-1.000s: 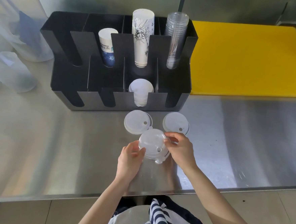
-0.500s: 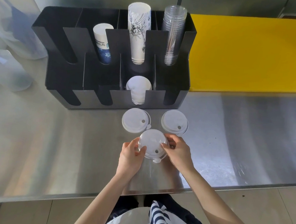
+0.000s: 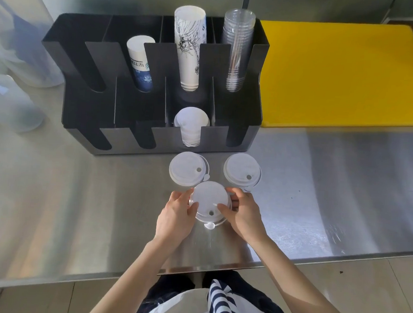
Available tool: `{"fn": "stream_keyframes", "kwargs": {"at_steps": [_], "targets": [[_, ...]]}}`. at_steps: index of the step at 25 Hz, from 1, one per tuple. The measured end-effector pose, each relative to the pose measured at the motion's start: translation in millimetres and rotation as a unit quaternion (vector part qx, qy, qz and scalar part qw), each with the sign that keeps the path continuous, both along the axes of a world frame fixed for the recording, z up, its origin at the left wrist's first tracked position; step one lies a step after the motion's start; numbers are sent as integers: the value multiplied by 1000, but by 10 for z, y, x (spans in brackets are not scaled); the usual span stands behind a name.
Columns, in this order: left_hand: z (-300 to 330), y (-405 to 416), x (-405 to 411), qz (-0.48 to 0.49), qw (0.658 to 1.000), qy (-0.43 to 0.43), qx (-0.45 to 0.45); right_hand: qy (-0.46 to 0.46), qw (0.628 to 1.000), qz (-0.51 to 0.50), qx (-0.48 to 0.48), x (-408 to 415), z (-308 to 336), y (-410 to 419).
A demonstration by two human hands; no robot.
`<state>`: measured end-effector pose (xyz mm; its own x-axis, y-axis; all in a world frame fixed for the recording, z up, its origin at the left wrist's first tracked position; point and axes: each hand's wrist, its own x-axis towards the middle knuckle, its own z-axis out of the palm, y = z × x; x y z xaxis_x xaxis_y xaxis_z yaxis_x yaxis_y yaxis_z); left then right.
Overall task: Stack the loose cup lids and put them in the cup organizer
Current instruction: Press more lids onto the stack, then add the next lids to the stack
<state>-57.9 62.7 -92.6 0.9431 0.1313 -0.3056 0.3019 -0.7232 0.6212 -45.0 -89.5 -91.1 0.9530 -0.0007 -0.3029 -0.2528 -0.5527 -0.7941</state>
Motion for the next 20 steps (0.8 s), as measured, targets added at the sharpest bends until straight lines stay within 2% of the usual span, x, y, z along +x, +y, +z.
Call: {"fn": "stream_keyframes", "kwargs": {"at_steps": [2, 4, 7, 10, 14, 20], "targets": [[58, 34, 43, -42, 997, -22, 64, 2, 1000, 8, 0, 29, 15, -20], [119, 44, 85, -52, 992, -68, 88, -7, 1000, -4, -2, 53, 18, -61], [148, 4, 150, -62, 989, -113, 74, -40, 998, -48, 4, 113, 31, -159], [144, -67, 298, -103, 984, -134, 56, -99, 992, -70, -45, 225, 43, -271], [86, -227, 585, -191, 974, -96, 81, -129, 985, -54, -100, 416, 46, -426], [2, -537, 895, -258, 960, -42, 104, -62, 993, -39, -92, 614, -23, -485]]}}
